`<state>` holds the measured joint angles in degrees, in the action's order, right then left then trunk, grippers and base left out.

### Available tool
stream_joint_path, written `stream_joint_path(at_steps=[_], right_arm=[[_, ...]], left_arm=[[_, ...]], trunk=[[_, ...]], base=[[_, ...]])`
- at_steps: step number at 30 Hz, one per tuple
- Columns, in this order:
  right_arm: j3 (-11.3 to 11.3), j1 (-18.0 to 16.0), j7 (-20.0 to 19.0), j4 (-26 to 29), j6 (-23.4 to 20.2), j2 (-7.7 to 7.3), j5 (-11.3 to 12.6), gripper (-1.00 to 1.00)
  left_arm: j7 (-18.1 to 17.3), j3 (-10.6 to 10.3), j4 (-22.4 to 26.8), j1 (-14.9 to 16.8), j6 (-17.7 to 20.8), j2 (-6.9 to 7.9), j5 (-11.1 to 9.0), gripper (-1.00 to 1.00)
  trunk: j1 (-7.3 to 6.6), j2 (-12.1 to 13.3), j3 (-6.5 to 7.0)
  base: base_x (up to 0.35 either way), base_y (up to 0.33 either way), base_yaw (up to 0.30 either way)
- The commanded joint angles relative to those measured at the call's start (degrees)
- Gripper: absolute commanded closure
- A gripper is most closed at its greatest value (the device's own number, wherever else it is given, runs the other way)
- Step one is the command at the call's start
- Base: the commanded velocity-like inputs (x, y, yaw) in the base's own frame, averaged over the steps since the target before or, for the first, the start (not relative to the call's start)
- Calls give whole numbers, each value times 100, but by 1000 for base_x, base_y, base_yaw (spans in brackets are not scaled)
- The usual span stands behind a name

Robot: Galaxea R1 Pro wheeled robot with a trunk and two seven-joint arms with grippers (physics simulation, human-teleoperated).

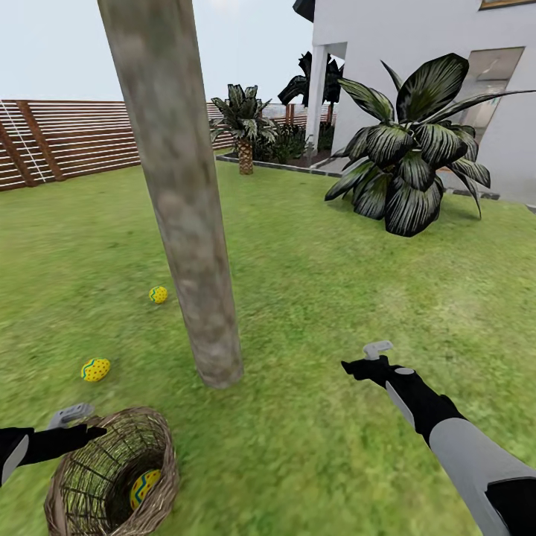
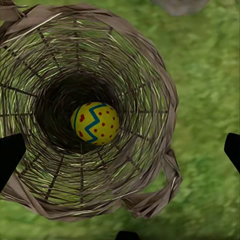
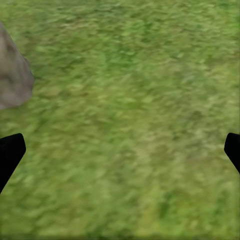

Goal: Take the three Easter eggs out of the wicker basket on the lawn in the garden, then place them on the lawn next to a single tree (choose any tree) so that all three eggs are next to the same tree and none are left in the basket.

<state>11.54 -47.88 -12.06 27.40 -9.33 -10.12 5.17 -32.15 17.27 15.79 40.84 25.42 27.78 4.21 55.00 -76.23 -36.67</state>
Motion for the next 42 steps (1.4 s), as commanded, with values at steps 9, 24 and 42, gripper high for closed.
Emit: stream_joint_path(at_steps=[9,24,42], right_arm=[[33,-2,3,11,-34,-7,57,-100],[40,-2,9,11,-34,-7,51,-100],[41,-2,9,5,-34,2,45,-100]], left_arm=[[-44,48,12,3,42,-1,44,-100],[-54,50,12,3,51,2,44,-100],[-72,74,28,3,51,87,40,-100]], trunk=[[154,-284,-131],[483,-885,-400],[878,-1607,-723]], base=[[0,0,0],[0,0,0],[0,0,0]])
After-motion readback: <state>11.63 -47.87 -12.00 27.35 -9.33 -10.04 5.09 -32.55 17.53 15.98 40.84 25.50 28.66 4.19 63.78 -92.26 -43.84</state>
